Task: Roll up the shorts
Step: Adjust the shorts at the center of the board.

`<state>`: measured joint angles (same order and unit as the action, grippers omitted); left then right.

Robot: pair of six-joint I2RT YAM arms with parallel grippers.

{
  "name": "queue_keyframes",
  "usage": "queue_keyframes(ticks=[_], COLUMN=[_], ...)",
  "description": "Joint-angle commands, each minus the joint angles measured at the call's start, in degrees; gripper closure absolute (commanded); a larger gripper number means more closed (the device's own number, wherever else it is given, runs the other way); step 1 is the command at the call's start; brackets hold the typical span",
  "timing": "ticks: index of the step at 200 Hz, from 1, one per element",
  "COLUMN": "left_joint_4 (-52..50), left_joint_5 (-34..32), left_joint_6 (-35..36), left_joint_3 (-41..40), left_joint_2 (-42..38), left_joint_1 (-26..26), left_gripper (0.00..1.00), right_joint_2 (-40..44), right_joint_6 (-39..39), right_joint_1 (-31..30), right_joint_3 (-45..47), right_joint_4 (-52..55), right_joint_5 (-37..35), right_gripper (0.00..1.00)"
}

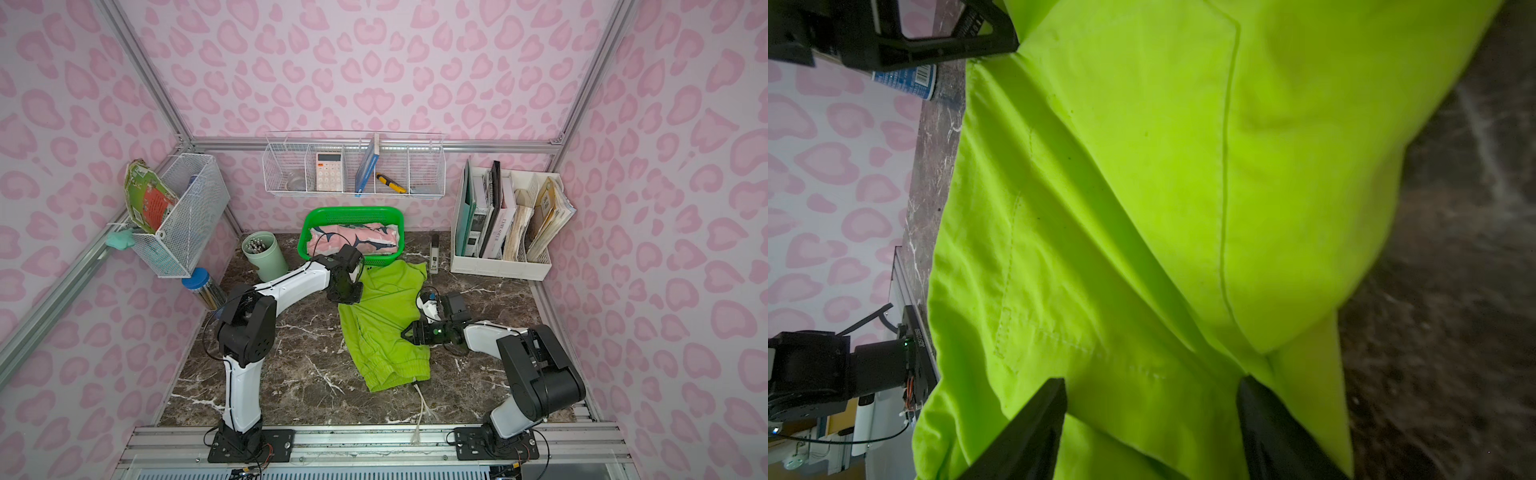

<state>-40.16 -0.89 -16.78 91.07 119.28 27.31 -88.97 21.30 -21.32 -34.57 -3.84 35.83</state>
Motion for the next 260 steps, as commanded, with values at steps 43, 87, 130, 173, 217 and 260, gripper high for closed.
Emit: queue_keyframes(ticks=[43,87,130,173,217,260], left_joint_4=[2.1,4.8,5.3,10.2,14.0,8.9], left_joint_5=[-5.9,-1.7,5.5,19.0,24.2,17.7], left_joint_6=[-2.1,-1.9,-1.3,-6.8,-10.7,-10.7], left_joint_3=[-1.0,-2.6,-6.5,-14.1,-17.2,-14.6], left_joint_2=[-2.3,-10.3,-17.6,-17.7,-12.1,-6.9], left_joint_1=[-1.7,-1.4,3.1,9.1,11.3,9.9], left_gripper=[0.22,0.15,0.17,0.83,1.0,1.0], right_joint_2=[9.6,16.4,18.9,21.8,20.4,18.7], right_joint_6=[-1.1,-0.7,1.4,5.4,8.3,11.2], right_joint_1=[0.2,3.2,4.8,4.6,0.2,-0.7], right_joint_3=[0.6,2.7,8.3,13.8,15.8,17.5], right_joint_4=[8.3,13.4,15.6,12.9,10.0,5.1], right_joint_5=[-5.6,-5.3,-3.0,0.6,1.5,0.7], right_gripper=[0.14,0.07,0.07,0.07,0.07,0.07])
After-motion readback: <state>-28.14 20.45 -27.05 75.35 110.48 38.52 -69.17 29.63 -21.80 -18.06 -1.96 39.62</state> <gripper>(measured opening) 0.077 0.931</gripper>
